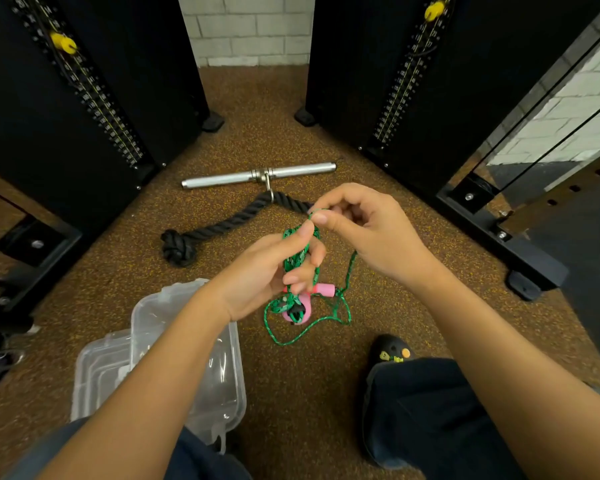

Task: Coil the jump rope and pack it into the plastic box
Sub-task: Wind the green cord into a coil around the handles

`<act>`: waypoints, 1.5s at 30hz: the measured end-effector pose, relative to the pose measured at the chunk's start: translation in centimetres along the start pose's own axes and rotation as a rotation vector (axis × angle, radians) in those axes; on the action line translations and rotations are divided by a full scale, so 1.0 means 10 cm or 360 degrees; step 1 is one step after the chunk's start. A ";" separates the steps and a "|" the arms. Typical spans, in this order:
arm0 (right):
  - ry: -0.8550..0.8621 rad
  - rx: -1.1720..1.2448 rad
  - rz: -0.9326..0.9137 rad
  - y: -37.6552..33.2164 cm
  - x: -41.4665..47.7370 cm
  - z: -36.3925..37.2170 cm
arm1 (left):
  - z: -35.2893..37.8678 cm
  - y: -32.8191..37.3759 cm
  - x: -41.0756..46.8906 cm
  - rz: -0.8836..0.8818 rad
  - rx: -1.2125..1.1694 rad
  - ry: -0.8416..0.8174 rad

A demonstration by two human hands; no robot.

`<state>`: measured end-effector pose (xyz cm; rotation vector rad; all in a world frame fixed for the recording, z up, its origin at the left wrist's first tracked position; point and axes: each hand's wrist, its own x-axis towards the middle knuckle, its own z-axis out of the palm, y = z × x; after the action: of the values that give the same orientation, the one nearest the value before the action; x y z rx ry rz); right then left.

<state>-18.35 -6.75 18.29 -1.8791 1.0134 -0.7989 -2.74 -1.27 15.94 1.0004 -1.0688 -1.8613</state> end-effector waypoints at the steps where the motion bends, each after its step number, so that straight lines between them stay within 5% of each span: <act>1: 0.0007 0.0039 0.0031 -0.01 0.00 -0.01 | 0.01 0.00 -0.01 0.0015 -0.0169 -0.0082; 9: -0.0423 -0.0340 0.0180 0.04 -0.05 0.12 | -0.03 -0.01 -0.01 0.0141 -0.1227 -0.0427; 13: -0.0748 -0.0494 0.0181 0.01 -0.10 0.18 | -0.08 0.03 -0.01 0.0324 -0.1314 -0.0085; 18: -0.0931 -0.0669 0.0092 0.04 -0.17 0.26 | -0.12 0.05 0.01 0.0438 -0.0912 0.0477; 27: -0.0508 -0.0882 -0.0248 -0.01 -0.14 0.19 | 0.06 -0.07 0.09 0.0094 0.0125 0.0514; 36: -0.0383 -0.0577 -0.0264 -0.06 -0.07 -0.01 | 0.06 -0.08 0.00 -0.0160 0.0528 -0.0102; 45: -0.0380 -0.0251 -0.0063 0.01 -0.04 0.03 | -0.04 0.04 -0.04 0.0076 -0.0630 -0.0487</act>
<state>-18.35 -6.32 18.02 -2.0773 0.9126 -0.5137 -2.17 -1.17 16.24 0.4688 -0.8329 -2.1221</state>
